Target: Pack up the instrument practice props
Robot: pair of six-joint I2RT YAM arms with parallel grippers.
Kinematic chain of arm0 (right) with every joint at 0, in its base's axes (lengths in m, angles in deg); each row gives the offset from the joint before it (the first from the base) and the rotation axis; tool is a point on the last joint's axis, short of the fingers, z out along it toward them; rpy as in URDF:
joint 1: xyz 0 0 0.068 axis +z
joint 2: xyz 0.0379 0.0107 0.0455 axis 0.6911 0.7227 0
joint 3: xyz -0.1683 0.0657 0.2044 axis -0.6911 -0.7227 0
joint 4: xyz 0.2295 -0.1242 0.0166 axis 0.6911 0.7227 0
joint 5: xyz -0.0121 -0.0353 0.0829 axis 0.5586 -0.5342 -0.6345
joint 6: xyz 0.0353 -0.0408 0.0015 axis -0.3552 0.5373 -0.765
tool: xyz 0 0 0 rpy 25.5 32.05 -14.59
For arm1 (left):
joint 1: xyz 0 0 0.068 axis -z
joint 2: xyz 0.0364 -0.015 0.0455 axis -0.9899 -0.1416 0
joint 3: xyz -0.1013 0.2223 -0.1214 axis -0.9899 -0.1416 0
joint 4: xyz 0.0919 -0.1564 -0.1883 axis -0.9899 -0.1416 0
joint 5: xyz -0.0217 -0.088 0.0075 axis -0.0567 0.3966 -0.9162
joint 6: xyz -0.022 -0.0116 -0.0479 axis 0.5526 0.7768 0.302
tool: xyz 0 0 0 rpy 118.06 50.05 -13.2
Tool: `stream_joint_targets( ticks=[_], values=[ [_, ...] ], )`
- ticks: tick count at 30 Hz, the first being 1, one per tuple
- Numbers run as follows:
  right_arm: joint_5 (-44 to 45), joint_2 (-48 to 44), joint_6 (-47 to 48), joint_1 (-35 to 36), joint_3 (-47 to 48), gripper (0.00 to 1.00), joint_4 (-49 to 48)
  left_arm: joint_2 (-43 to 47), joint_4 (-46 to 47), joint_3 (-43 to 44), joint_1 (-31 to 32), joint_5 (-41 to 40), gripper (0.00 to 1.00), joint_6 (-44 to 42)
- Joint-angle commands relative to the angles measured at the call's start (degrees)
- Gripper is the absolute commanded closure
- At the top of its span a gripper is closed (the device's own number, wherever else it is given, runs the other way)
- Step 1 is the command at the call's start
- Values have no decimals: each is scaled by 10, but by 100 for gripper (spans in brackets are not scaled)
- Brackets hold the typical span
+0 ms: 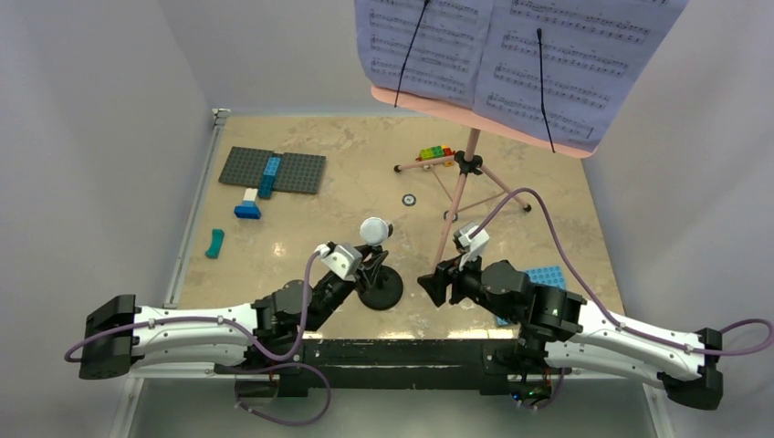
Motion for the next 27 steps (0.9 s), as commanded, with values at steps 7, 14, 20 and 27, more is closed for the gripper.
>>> stream_joint_targets(
  ticks=[7, 14, 20, 27],
  values=[
    [-33, 20, -34, -2, -26, 34, -70, -19, 34, -89, 4, 1, 100, 51],
    [-76, 69, -57, -2, -31, 28, -141, -64, 73, -109, 4, 10, 100, 62],
    [-72, 78, -53, -2, -27, 28, -144, -121, 115, -138, 4, 12, 100, 101],
    [-16, 36, -50, -3, -57, 29, -158, -163, 165, -155, 4, 48, 100, 120]
  ],
)
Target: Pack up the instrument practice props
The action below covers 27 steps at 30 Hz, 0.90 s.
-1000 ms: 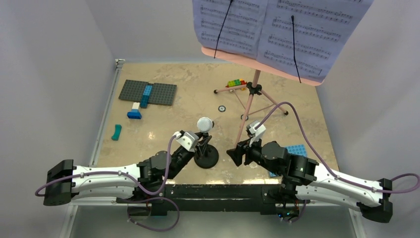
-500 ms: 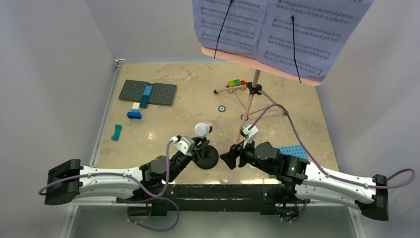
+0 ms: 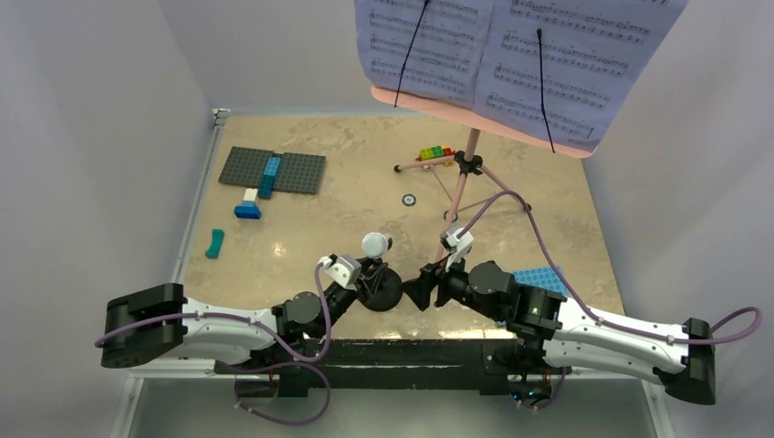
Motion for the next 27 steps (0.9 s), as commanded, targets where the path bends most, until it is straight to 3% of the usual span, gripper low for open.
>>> stream_joint_targets(
  ticks=[1, 6, 11, 19, 27],
  values=[
    [64, -50, 2, -3, -30, 29, -50, -33, -57, -33, 5, 62, 100, 62],
    [55, -101, 59, -8, -88, 29, -125, -14, -63, -39, 5, 108, 100, 64],
    [-35, -41, 33, -27, -65, 29, -100, 5, -104, -34, 5, 85, 100, 78],
    [-19, -41, 41, -27, -79, 31, -160, 33, -173, -29, 5, 111, 100, 94],
    [-15, -80, 267, -20, -106, 32, -256, 44, -189, -28, 5, 143, 100, 100]
  ],
)
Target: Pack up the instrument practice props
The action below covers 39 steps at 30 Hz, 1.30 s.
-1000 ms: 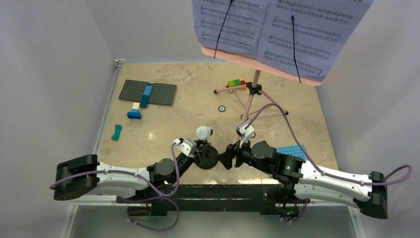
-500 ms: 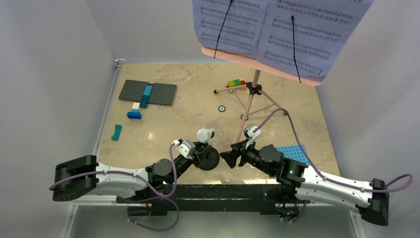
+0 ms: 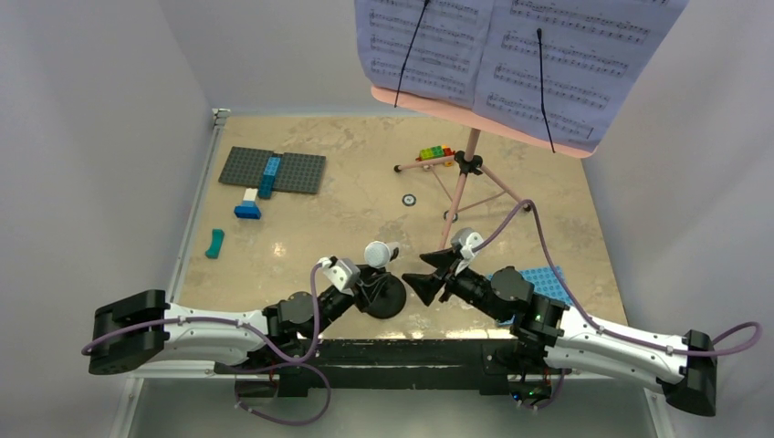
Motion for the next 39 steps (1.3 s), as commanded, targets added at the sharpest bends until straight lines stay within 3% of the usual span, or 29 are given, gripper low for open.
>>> stream_joint_targets(
  ticks=[1, 6, 12, 19, 24, 39],
  values=[
    [14, -17, 175, 8, -32, 32, -116, -18, -125, -14, 9, 63, 100, 70],
    [36, -5, 279, 17, -29, 32, -152, -29, -163, 9, 10, 64, 100, 67],
    [116, 47, 386, 80, -28, 31, -207, -44, -181, 18, 10, 63, 100, 71],
    [133, 90, 476, 103, -14, 32, -256, -54, -186, 26, 9, 70, 100, 68],
    [137, 117, 514, 103, -15, 31, -305, -55, -187, 26, 10, 75, 100, 67],
    [104, 183, 514, 101, 18, 33, -351, -60, -195, 32, 9, 88, 100, 63]
  ],
)
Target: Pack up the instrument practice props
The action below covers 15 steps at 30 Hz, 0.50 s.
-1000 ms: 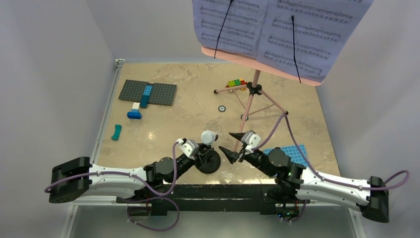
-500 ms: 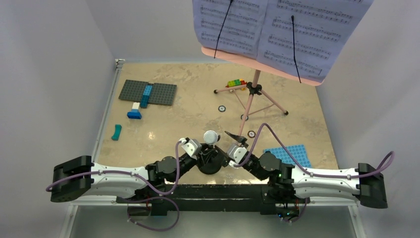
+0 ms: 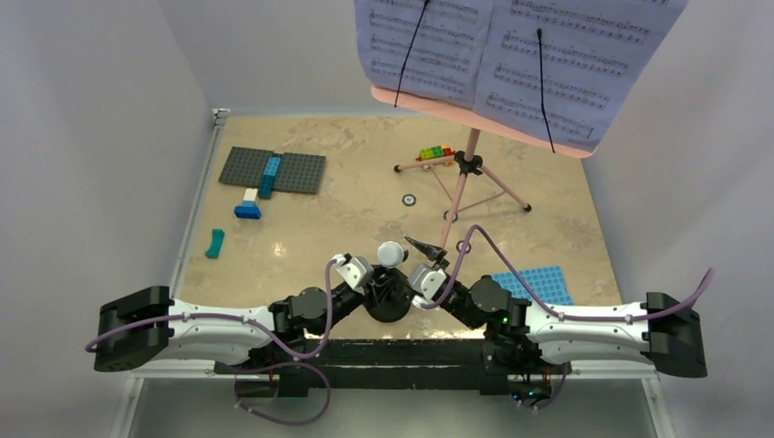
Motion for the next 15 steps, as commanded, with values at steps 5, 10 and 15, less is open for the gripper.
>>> stream_joint_targets(
  ticks=[5, 10, 15],
  values=[
    [-17, 26, 7, -10, 29, 37, -64, -37, -142, -11, 10, 62, 100, 57],
    [-19, 35, 0, -16, 34, 43, -65, -43, -143, -7, 10, 64, 100, 56],
    [-24, 35, -9, -22, 38, 59, -60, -44, -143, -7, 10, 63, 100, 57]
  ],
)
